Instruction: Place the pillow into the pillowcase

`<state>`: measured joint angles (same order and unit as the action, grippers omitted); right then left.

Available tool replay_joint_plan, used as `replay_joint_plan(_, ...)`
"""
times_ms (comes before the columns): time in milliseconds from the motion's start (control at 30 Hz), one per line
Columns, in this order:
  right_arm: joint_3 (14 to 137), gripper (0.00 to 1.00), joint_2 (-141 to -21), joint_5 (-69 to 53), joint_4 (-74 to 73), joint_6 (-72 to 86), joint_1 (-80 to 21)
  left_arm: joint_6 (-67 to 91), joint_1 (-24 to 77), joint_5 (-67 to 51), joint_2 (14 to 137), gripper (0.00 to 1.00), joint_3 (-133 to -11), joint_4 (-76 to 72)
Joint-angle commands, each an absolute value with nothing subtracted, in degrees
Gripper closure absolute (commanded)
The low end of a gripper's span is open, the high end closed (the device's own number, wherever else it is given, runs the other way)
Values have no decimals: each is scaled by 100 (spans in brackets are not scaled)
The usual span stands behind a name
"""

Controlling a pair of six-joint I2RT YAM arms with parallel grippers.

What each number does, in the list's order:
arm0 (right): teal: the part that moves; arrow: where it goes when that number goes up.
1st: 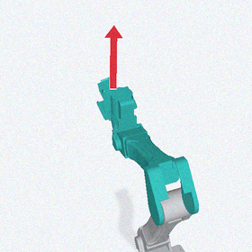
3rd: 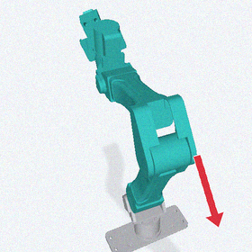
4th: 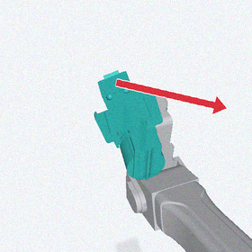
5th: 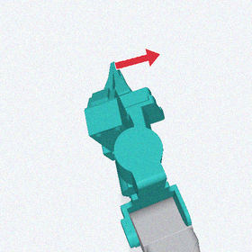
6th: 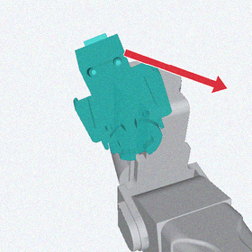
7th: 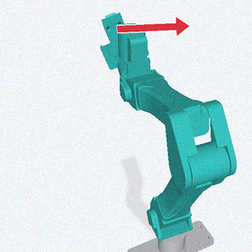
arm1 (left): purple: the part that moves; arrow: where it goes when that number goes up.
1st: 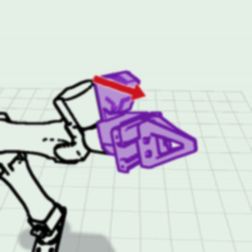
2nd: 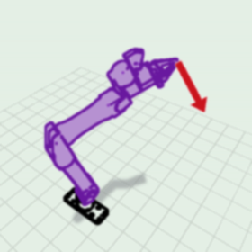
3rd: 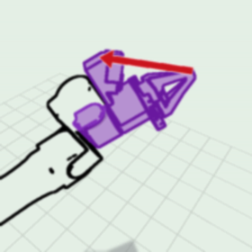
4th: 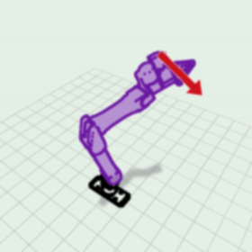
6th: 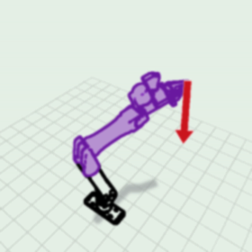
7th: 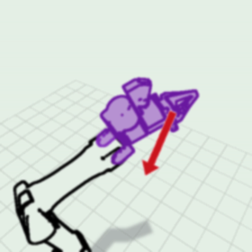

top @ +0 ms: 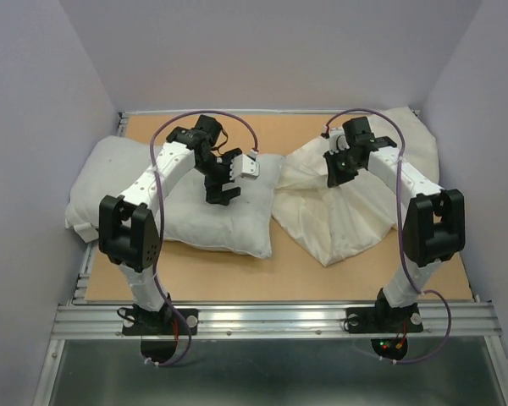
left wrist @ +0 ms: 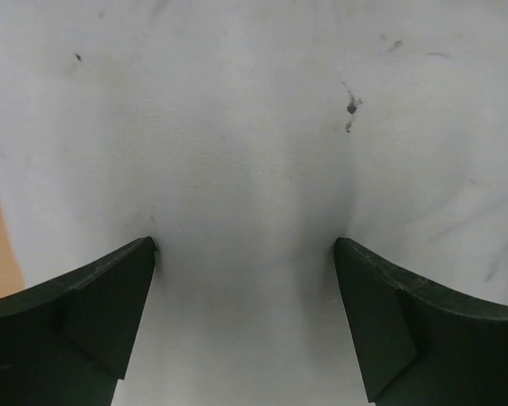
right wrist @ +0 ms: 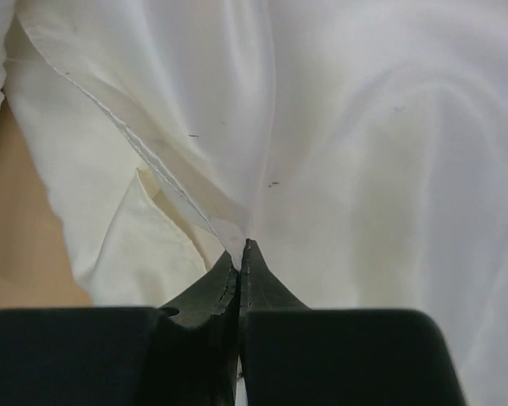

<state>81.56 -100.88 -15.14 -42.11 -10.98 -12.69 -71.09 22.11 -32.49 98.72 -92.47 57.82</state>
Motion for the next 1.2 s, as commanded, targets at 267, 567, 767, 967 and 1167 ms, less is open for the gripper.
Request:
replay_joint_plan(267, 8209, 100, -9730, -1951, -4333, -765, -1239, -7971, 2092, -2215, 10029, 92, -7655, 4737)
replay_joint_plan(567, 8516, 99, -9282, -2241, -4386, -721, -1187, -7602, 1819, -3972, 8809, 100, -9213, 6434)
replay_joint_plan(767, 8920, 100, -8974, -2364, -4175, -563, -1187, -7120, 2504, -4147, 7692, 100, -8088, 6425)
replay_joint_plan(967, 8877, 99, -8851, -2469, -4157, -527, -1187, -6576, 3171, -4333, 7313, 100, -7463, 6320)
replay_joint_plan(1167, 8518, 100, -8465, -2672, -4157, -650, -1178, -5425, 3612, -4017, 7776, 100, -7504, 5152)
